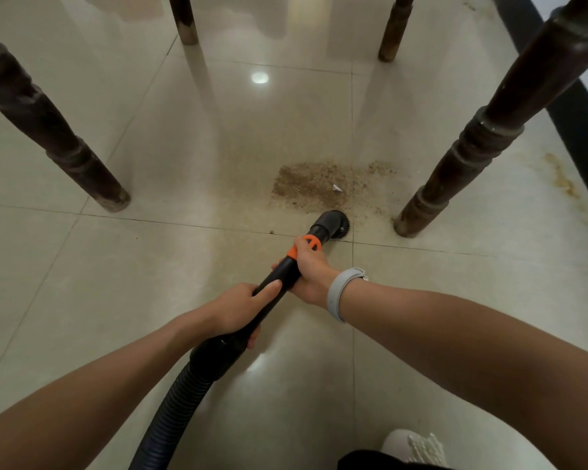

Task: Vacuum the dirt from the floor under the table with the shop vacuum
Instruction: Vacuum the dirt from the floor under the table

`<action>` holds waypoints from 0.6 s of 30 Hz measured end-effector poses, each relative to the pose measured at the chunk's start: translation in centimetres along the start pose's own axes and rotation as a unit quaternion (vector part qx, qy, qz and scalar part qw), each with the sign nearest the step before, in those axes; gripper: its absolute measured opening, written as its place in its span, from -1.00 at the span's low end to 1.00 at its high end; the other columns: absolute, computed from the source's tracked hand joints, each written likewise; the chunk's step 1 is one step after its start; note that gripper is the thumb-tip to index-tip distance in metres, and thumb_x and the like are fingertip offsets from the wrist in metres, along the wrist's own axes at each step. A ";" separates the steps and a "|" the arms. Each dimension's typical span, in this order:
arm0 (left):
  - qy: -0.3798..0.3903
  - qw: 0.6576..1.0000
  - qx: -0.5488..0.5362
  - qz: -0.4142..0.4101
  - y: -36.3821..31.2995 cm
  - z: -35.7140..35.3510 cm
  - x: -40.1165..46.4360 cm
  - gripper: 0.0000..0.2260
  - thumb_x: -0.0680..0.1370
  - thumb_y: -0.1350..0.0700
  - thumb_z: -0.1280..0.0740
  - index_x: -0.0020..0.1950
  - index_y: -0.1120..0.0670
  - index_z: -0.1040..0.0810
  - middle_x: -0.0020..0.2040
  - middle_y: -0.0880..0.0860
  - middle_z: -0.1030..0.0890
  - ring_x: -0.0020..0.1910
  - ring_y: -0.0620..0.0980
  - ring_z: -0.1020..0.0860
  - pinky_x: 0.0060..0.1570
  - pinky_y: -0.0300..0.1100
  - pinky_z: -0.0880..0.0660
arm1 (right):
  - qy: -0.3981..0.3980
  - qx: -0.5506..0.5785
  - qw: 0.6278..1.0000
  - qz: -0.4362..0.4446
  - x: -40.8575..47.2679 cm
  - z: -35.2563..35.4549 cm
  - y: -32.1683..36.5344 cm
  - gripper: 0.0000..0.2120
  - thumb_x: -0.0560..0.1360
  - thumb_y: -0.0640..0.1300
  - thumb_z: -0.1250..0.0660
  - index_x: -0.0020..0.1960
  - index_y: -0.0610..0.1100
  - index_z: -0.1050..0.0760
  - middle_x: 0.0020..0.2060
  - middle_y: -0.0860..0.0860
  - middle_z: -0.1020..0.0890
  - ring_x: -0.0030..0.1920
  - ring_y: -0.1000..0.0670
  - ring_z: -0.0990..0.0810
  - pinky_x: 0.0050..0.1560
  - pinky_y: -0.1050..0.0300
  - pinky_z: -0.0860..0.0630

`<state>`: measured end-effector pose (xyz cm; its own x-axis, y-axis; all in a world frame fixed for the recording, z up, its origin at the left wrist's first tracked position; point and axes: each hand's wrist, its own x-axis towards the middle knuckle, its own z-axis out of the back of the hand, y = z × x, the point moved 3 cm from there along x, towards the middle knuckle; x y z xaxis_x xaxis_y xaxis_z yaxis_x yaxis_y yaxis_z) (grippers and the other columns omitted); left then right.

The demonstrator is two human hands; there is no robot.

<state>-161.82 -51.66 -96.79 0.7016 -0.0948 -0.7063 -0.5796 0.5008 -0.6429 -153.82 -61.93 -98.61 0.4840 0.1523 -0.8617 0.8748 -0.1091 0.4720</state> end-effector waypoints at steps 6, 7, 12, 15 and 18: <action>0.006 1.000 0.014 -0.010 -1.1 -0.5 1.2 -0.59 0.61 -0.19 -0.04 -0.11 0.15 -0.38 -0.47 0.06 -0.55 -0.52 0.00 -0.53 -0.39 -0.21 -0.51 | -0.015 0.011 1.000 0.011 0.3 1.2 1.0 -0.70 0.61 0.01 -0.16 0.22 -0.17 -0.27 -0.22 -0.12 -0.48 -0.31 -0.06 -0.54 -0.20 -0.01 -0.52; 0.008 1.000 0.014 -0.010 -1.3 -0.6 1.5 -0.59 0.61 -0.19 -0.04 -0.11 0.14 -0.38 -0.47 0.05 -0.55 -0.53 -0.01 -0.53 -0.38 -0.21 -0.52 | -0.018 0.012 1.000 0.011 0.4 1.4 1.1 -0.71 0.61 0.01 -0.15 0.20 -0.17 -0.27 -0.22 -0.12 -0.48 -0.30 -0.06 -0.54 -0.16 -0.02 -0.52; 0.018 1.000 0.017 -0.019 -2.5 -0.8 2.6 -0.58 0.61 -0.19 -0.04 -0.11 0.15 -0.38 -0.50 0.03 -0.54 -0.54 -0.01 -0.52 -0.37 -0.20 -0.52 | -0.042 0.021 0.999 0.024 0.8 2.5 2.1 -0.75 0.61 0.00 -0.16 0.14 -0.18 -0.29 -0.24 -0.11 -0.50 -0.30 -0.05 -0.56 -0.25 0.02 -0.52; 0.018 0.999 0.023 -0.027 -3.8 -1.0 3.8 -0.57 0.61 -0.20 -0.05 -0.10 0.16 -0.39 -0.48 0.04 -0.54 -0.53 -0.01 -0.53 -0.37 -0.20 -0.52 | -0.061 0.030 0.997 0.041 1.2 3.4 3.3 -0.77 0.60 -0.01 -0.17 0.09 -0.18 -0.31 -0.25 -0.10 -0.51 -0.31 -0.04 -0.56 -0.33 0.06 -0.51; 0.018 0.999 0.025 -0.029 -4.9 -1.4 5.1 -0.56 0.61 -0.21 -0.05 -0.13 0.16 -0.38 -0.48 0.05 -0.54 -0.54 0.00 -0.52 -0.39 -0.22 -0.52 | -0.070 0.028 0.996 0.048 1.5 4.3 4.5 -0.77 0.61 -0.01 -0.16 0.10 -0.17 -0.29 -0.22 -0.11 -0.49 -0.32 -0.04 -0.54 -0.34 0.06 -0.51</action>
<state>-155.92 -55.79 -97.64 0.7181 -0.1551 -0.6784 -0.5161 0.5353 -0.6686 -149.26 -66.39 -98.57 0.5546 0.0011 -0.8321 0.8197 -0.1727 0.5461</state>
